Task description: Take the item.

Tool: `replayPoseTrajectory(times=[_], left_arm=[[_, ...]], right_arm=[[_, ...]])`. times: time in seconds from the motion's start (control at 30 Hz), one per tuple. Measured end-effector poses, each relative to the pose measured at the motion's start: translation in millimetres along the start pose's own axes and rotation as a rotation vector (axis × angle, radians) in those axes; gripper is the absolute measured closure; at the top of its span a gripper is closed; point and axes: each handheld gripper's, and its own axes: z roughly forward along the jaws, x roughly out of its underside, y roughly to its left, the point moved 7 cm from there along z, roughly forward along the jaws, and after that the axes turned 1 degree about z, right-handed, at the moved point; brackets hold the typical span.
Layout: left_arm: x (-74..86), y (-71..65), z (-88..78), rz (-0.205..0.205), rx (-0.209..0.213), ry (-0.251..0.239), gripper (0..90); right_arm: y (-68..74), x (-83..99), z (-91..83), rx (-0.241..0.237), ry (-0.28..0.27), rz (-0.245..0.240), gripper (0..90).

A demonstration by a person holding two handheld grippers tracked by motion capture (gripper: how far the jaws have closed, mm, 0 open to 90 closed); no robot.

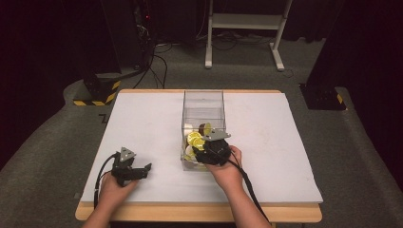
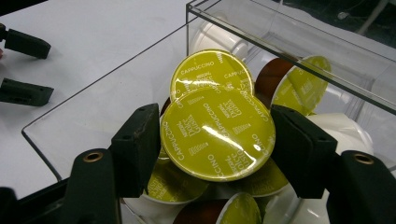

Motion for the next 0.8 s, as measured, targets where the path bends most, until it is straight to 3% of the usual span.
replayPoseTrajectory(times=[0.27,0.8], left_arm=[[-0.8,-0.8,0.8,-0.012,0.0,-0.011,14.4],[0.0,0.1,0.0,0.001,0.001,0.0,14.4]], right_arm=[[-0.1,0.0,-1.0,-0.007,-0.003,0.006,37.6],[-0.3,-3.9,-13.3,-0.012,-0.078,0.029,38.0]])
